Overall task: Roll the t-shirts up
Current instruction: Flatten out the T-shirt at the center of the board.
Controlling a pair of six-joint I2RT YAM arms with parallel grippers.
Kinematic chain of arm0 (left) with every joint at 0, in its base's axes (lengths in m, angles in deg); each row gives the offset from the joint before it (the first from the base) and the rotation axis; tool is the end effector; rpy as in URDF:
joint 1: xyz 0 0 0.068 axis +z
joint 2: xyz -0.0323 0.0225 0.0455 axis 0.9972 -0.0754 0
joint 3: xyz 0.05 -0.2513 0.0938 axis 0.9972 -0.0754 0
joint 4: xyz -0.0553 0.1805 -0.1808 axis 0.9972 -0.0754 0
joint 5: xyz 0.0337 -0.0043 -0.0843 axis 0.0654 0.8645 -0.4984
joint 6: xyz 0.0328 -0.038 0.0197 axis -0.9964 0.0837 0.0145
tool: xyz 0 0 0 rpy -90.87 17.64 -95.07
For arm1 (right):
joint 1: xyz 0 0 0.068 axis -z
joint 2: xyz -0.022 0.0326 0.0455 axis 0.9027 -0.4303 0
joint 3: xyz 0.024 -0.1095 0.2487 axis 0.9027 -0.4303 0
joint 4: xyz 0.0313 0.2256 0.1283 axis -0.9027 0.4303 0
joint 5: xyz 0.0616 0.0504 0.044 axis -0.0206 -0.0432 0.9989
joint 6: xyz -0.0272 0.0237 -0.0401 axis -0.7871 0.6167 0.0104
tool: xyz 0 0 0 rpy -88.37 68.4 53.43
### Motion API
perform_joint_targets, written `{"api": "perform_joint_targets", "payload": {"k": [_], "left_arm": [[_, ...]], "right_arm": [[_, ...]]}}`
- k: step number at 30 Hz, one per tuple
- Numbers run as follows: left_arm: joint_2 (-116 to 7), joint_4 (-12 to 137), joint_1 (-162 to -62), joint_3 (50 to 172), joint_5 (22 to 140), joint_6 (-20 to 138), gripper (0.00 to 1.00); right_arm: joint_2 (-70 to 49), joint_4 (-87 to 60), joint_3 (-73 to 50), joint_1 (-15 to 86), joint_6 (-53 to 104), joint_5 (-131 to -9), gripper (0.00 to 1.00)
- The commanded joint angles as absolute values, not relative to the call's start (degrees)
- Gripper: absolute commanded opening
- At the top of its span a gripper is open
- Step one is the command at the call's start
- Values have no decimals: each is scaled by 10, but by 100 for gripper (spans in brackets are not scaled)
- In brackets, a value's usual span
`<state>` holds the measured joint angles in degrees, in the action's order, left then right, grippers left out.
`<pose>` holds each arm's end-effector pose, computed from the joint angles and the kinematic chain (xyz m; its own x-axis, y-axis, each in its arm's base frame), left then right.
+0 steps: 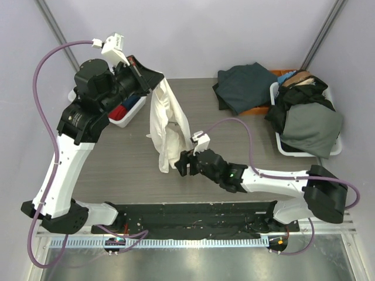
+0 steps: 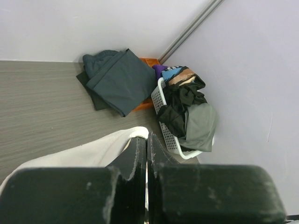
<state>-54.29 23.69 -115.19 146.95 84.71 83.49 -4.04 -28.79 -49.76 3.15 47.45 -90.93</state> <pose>0.2021 -0.1176 0.5459 -0.3705 -0.4630 -0.8052 0.4193 0.6902 -0.5897 0.1422 0.2431 0.2272 -0.5176 0.0212 -0.8554 -0.5716 0.7353 0.3641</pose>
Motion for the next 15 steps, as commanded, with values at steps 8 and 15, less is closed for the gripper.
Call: {"api": "perform_joint_targets", "payload": {"k": [8, 15], "left_arm": [[-505, 265, -1153, 1471, 854, 819, 0], [-491, 259, -1153, 1479, 865, 811, 0]], "right_arm": [[-131, -163, -298, 11, 416, -1328, 75], [-185, -126, -268, 21, 421, -1355, 73]]}}
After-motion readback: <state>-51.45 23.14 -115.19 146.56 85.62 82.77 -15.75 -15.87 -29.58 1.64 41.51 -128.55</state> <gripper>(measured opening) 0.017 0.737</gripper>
